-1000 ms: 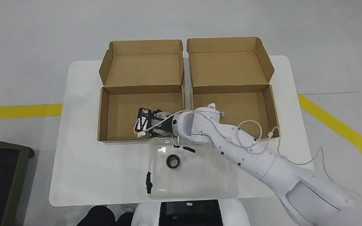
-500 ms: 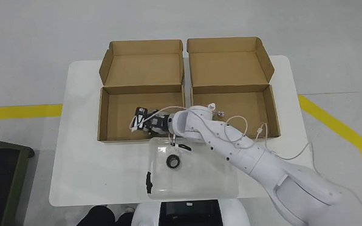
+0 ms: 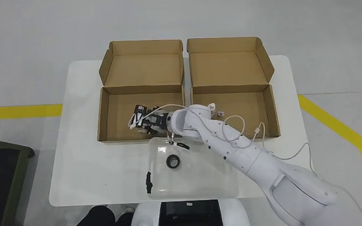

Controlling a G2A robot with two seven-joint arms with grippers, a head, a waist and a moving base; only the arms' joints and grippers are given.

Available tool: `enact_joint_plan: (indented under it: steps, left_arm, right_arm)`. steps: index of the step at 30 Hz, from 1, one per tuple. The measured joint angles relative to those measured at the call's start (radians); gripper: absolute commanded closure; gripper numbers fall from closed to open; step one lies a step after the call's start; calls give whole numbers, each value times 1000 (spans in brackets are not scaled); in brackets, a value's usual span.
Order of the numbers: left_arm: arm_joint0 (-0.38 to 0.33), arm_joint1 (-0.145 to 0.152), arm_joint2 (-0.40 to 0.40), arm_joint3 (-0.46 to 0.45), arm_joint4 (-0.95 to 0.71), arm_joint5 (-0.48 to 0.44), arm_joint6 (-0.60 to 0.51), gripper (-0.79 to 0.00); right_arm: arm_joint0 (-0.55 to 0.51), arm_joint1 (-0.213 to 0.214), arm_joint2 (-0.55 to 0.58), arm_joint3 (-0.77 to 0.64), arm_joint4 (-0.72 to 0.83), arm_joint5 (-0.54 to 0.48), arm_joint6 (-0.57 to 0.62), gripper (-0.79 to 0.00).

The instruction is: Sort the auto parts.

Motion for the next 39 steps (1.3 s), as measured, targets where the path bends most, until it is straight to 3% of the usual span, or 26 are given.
enact_joint_plan:
  steps: [5, 11, 18, 24, 33, 39]
  left_arm:
    - [0, 0, 0, 0, 0, 0, 0, -785]
    - [0, 0, 0, 0, 0, 0, 0, -785]
    - [0, 0, 0, 0, 0, 0, 0, -785]
    - [0, 0, 0, 0, 0, 0, 0, -785]
    - [0, 0, 0, 0, 0, 0, 0, -785]
    - [0, 0, 0, 0, 0, 0, 0, -785]
  right_arm:
    - [-38, 27, 58, -102, -25, -5, -4, -785]
    - [-145, 87, 155, -319, -85, -51, 66, -785]
    - [-320, 157, 278, -611, -134, -157, 155, -785]
    - [-448, 199, 356, -773, -147, -264, 180, -785]
    - [-590, 244, 414, -871, -214, -413, 148, -785]
    - [-640, 263, 443, -859, -253, -447, 114, -785]
